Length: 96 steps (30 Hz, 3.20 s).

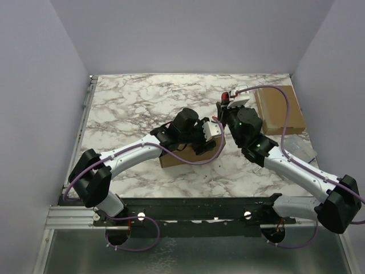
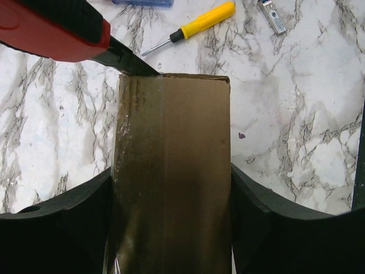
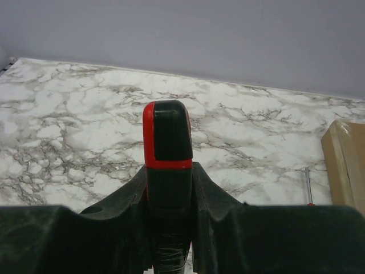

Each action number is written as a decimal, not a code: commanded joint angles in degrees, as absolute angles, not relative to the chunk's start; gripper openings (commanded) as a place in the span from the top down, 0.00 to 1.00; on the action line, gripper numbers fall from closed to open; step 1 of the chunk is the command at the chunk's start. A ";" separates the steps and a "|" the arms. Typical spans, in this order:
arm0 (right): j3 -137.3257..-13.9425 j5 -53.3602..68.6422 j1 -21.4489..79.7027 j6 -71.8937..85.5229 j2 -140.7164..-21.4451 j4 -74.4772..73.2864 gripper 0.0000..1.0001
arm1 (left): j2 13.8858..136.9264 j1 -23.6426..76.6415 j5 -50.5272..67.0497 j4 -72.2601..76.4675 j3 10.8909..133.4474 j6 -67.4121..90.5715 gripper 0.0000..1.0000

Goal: Unpack the express box
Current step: Cut the express box at the center of the board, then place the knife at the center of the board.

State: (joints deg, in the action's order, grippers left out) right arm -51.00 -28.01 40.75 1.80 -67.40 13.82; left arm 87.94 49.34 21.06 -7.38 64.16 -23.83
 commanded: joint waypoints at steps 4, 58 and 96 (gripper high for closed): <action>-51.36 -32.67 40.37 -1.28 -70.43 25.01 0.99 | 86.52 52.07 23.42 -9.63 63.36 -25.39 0.73; -64.03 -9.63 23.43 15.99 -101.17 -34.69 0.87 | 86.32 45.01 -23.35 -11.43 65.81 12.89 0.66; -51.92 4.70 19.40 23.46 -73.56 -20.32 0.15 | 105.31 49.04 -37.95 -39.80 91.64 13.90 0.16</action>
